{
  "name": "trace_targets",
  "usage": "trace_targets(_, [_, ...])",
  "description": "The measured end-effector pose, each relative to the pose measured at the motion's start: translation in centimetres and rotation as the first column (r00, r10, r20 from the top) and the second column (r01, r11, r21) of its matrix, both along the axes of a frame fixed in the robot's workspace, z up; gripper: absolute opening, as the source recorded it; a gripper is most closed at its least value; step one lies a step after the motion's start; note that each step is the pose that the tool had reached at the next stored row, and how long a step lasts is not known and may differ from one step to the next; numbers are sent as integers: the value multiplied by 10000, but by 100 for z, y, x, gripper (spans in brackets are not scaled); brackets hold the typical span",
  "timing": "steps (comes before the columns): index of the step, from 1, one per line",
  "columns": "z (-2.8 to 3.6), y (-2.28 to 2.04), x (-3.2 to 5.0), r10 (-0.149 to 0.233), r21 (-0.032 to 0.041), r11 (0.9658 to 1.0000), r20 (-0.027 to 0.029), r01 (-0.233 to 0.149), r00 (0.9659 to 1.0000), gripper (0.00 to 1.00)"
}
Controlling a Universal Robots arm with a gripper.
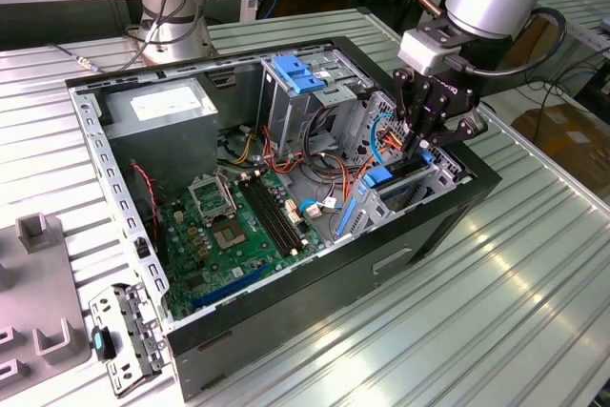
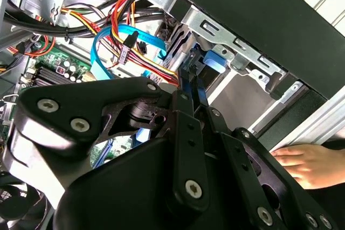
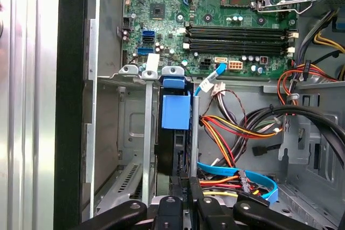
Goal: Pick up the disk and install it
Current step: 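Insert the first disk wire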
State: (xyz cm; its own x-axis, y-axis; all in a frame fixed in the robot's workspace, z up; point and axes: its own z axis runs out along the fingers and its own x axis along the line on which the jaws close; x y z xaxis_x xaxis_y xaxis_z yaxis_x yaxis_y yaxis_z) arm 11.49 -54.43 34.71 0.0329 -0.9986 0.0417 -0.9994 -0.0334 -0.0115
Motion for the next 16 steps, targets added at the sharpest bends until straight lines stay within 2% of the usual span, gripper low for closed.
trace_targets(16, [-16, -6, 11, -188, -1, 9998, -11, 188, 9998, 17])
